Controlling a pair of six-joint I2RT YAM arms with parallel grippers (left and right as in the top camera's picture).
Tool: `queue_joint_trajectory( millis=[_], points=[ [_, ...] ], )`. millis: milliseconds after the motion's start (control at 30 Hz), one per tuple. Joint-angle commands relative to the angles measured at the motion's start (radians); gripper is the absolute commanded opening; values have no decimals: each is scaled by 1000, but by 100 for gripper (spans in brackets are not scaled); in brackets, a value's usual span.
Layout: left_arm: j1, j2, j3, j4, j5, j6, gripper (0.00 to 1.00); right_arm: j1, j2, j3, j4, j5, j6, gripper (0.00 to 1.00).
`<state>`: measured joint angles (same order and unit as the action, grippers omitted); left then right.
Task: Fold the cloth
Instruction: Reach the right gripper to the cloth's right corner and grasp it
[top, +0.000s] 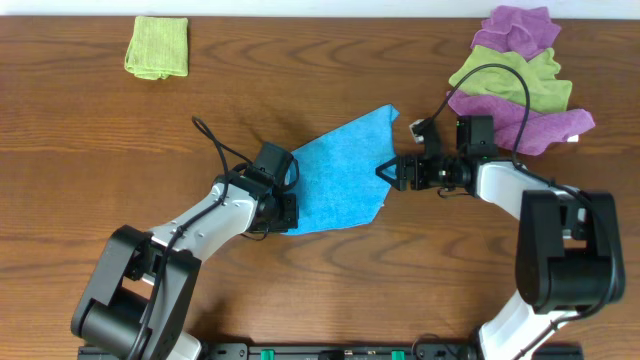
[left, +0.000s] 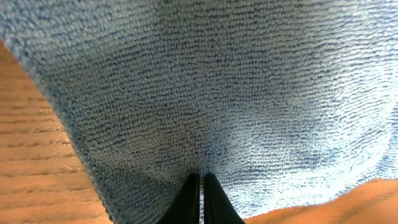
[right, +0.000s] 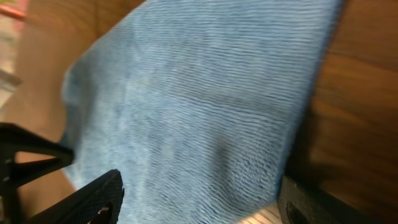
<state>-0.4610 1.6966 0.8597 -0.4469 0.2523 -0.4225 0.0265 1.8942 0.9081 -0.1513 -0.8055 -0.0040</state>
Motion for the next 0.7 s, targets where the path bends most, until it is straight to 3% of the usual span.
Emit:
queue_joint_trajectory(
  millis=[0,133,400,667],
  points=[
    [-4,29,-21,9,6,-5,6,29,74,-20,-28,-40,27,79],
    [-4,29,-21,14,-3,-6,5,56,76,-20,-84,-53,26,75],
    [-4,29,-21,18,-89,-28,6,61,39,-18,-184,-261,26,65],
    [-4,29,-21,19,-134,-27,6,59,-181,-8,-276,-280,55,64]
  ],
)
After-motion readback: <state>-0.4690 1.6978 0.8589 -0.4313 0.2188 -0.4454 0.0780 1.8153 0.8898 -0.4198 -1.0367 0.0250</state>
